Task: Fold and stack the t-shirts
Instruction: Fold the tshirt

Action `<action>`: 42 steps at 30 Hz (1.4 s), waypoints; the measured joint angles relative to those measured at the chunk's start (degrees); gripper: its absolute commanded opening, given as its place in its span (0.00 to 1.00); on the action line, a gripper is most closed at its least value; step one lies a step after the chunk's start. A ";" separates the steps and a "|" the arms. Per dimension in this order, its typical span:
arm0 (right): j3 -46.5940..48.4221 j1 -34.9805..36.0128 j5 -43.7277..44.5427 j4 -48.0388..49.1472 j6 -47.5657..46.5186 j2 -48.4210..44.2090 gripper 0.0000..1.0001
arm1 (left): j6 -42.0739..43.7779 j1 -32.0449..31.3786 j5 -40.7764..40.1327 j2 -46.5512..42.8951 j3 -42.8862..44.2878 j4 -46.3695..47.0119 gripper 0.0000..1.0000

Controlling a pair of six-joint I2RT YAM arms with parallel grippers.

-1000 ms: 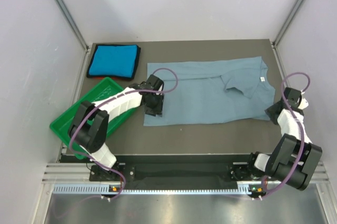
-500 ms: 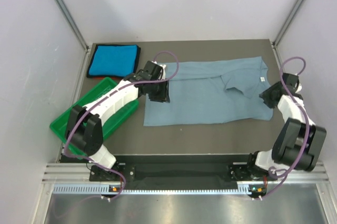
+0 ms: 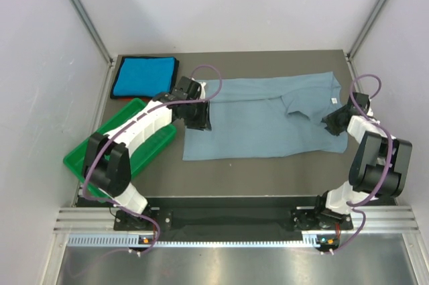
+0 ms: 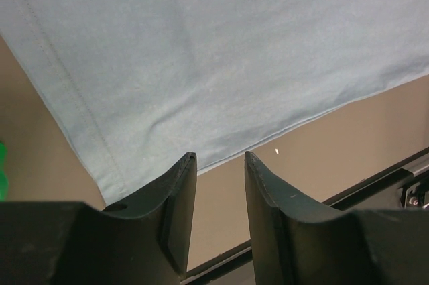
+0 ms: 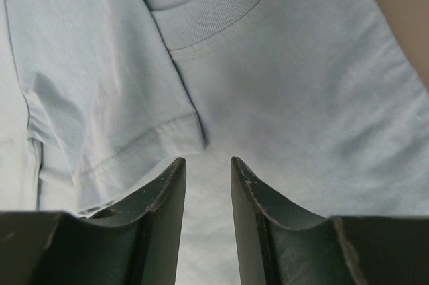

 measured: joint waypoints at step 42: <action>-0.98 1.92 1.27 8.70 9.84 6.38 0.08 | 1.05 2.58 0.52 0.22 -0.87 0.15 0.38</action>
